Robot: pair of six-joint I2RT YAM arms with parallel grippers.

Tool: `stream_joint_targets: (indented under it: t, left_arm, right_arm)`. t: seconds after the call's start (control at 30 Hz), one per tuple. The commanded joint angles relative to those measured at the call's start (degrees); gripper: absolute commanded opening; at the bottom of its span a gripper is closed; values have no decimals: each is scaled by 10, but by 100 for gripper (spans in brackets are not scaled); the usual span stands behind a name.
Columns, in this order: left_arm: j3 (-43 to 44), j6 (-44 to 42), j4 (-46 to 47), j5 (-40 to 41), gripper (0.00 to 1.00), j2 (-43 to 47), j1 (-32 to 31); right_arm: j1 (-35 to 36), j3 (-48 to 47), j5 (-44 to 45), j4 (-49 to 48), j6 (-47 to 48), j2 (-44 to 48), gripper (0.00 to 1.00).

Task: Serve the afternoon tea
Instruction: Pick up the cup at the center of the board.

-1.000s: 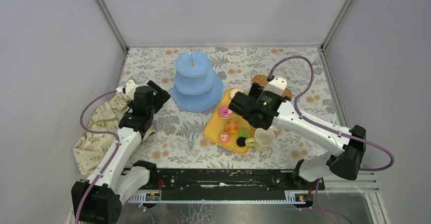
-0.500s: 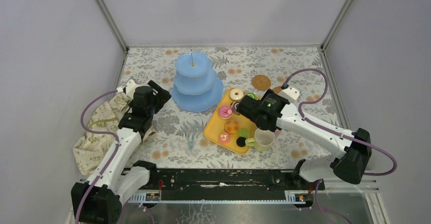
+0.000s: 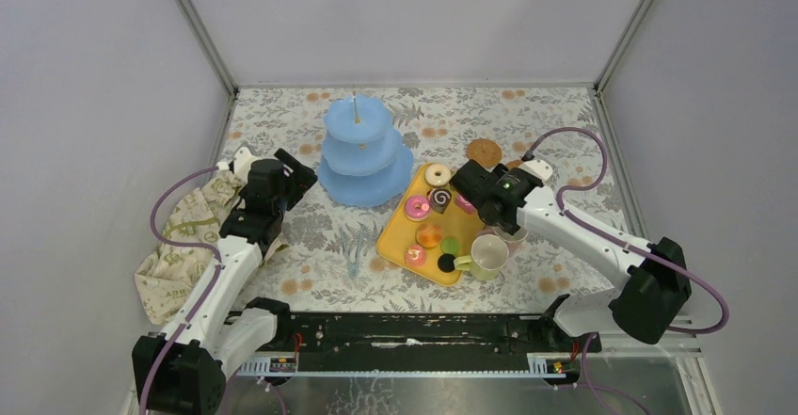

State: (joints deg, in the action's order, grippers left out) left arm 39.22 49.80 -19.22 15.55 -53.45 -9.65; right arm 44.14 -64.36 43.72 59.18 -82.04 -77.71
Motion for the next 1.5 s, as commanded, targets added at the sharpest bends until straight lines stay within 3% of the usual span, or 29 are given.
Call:
stream_joint_targets:
  t: [0.0,0.4,0.6,0.93,1.13,1.47]
  left_arm:
    - [1,0,25,-5,100,0,2]
    - [6,-3,24,-6,100,-4,2]
    - [7,-3,24,-8,100,-8,3]
    - [6,-2,23,-9,100,-9,3]
    - [6,-1,22,-9,100,-7,2]
    - [6,1,23,-10,100,-4,2]
  right_arm:
    - [-16,-7,-24,-20,15,-14,71]
    - [-60,20,-71,-57,31,-55,60]
    - [-72,28,-80,-73,33,-75,49]
    - [-84,50,-93,-88,37,-88,24]
    - [-85,63,-95,-83,42,-87,1]
    - [-85,63,-71,-48,46,-66,0]
